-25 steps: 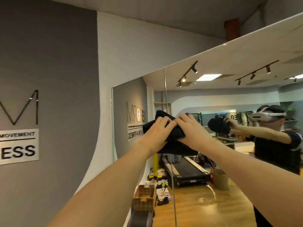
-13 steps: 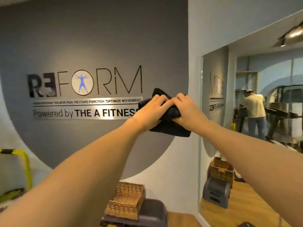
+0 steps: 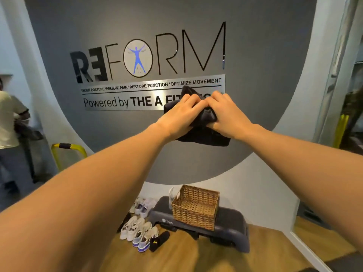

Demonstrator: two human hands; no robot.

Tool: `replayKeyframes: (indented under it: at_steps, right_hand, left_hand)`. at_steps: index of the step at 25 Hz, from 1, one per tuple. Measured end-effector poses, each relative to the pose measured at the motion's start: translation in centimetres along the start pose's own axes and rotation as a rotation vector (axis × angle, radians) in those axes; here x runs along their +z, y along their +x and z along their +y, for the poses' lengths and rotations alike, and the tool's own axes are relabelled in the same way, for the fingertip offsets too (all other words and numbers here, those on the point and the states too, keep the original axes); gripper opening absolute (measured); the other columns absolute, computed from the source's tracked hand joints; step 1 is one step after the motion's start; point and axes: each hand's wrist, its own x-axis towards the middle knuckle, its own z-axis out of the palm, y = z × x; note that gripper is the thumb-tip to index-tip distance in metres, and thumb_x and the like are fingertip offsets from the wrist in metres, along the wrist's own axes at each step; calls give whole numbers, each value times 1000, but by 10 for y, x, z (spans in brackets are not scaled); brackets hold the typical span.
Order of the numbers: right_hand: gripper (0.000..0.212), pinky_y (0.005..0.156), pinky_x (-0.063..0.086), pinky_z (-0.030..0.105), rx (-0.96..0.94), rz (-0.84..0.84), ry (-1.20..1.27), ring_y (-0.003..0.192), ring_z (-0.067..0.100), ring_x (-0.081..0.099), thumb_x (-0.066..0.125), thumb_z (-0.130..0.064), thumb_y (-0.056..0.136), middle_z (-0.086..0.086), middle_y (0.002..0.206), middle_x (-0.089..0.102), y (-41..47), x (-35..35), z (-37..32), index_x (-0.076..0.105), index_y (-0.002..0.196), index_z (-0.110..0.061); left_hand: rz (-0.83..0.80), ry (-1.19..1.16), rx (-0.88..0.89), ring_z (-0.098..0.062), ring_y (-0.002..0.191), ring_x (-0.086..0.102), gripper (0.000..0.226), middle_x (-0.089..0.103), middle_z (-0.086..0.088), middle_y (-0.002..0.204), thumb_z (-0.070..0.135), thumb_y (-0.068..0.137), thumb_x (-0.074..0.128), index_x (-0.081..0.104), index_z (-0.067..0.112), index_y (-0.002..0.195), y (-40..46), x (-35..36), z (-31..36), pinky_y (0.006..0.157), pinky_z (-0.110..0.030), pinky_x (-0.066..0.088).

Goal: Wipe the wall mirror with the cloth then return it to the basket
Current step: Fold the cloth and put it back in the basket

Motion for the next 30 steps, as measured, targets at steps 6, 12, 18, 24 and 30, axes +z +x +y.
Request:
replayKeyframes:
  at_steps: [6,12,18,24,30]
  right_hand:
    - [49,94,50,51,86,-74,7,115,30,44,80,-19,86,8,125,48,52,165,92,56,128,-12]
    - [43,91,49,50,193,-200,33,106,31,45,75,-21,90,10,122,50,105,336,213,57,127,-11]
    - [44,94,49,49,385,-376,105,111,34,47,77,-19,90,13,125,50,102,544,305,58,128,-9]
    - [50,105,50,45,564,-578,160,127,28,45,76,-16,91,6,135,49,63,770,391,55,136,-14]
    - [58,111,43,45,679,-825,157,129,32,43,76,-25,92,9,143,45,-49,995,463,50,143,-11]
  left_hand:
    - [-84,-99,15,-30,108,45,63,52,-16,128,6,88,73,45,7,145,16,173,-102,96,-41,43]
    - [-206,-245,-15,-32,109,46,58,52,-17,129,8,92,69,46,7,145,53,373,-198,96,-41,41]
    - [-375,-374,-11,-32,105,48,53,54,-18,127,11,94,67,48,6,143,37,597,-271,94,-42,42]
    - [-542,-531,-59,-32,114,46,65,52,-16,133,0,85,75,47,7,143,-25,847,-316,102,-44,44]
    - [-785,-676,-64,-35,118,45,67,50,-17,137,-2,85,73,46,5,145,-122,1088,-302,105,-48,44]
